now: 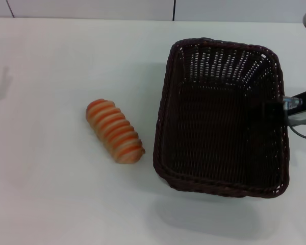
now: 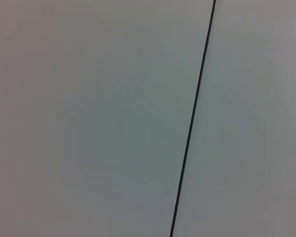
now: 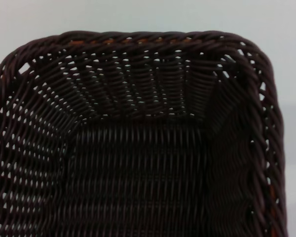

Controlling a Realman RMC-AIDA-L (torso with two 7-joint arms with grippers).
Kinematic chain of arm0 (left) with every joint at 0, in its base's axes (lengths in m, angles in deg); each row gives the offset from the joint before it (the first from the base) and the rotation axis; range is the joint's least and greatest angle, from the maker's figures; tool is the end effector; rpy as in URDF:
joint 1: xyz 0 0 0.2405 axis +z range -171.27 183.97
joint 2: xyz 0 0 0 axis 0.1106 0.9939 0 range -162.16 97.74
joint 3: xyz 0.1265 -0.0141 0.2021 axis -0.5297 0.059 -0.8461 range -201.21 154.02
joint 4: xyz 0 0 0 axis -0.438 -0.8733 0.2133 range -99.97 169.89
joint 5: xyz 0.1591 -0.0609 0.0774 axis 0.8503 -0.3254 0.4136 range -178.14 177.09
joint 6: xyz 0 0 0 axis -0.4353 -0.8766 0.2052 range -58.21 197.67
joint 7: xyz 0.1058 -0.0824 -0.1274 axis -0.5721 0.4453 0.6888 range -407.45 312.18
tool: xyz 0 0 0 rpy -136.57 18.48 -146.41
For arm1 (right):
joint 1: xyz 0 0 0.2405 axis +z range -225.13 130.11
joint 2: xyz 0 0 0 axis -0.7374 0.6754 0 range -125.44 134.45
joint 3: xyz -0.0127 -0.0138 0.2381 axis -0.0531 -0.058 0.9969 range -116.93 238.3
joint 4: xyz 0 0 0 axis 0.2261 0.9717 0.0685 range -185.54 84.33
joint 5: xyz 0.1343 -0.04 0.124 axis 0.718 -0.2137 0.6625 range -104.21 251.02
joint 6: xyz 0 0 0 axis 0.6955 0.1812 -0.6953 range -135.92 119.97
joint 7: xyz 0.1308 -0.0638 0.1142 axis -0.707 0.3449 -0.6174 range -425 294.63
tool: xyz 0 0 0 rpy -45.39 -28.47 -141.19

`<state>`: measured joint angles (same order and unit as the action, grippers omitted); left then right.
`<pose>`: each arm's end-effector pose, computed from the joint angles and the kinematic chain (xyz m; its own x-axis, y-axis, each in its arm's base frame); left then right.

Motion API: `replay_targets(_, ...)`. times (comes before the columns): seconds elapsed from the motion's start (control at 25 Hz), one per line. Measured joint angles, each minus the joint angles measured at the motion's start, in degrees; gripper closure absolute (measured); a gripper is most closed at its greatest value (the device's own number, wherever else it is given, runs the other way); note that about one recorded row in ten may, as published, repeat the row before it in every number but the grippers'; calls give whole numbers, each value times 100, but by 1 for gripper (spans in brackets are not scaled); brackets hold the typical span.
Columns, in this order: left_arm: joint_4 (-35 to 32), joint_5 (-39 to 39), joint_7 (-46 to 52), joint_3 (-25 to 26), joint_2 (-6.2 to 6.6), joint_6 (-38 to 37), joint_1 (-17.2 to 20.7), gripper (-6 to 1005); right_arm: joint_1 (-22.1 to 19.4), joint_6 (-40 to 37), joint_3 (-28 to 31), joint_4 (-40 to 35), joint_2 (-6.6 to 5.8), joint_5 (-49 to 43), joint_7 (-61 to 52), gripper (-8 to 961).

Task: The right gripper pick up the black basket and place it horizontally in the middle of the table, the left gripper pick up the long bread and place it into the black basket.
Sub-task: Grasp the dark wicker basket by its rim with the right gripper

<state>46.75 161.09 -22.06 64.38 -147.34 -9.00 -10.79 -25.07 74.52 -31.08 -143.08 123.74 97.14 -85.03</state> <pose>-0.3218 0.3253 0.1061 0.5245 -0.3017 0.7962 0.8342 -0.0051 -0.5514 0.2017 0.3170 -0.0239 0.2237 -0.9284 -0.2968 -0.8458 -0.0336 -0.5324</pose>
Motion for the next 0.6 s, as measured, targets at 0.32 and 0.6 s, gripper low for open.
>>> replay_targets(0.32, -2, -7, 0, 0, 0, 7, 14, 155, 17, -62, -36, 33, -2, 0, -22, 499)
replay_targets(0.6, -2, -8, 0, 10, 0, -8, 19, 156, 23, -109, -34, 128, -10, 0, -1, 734)
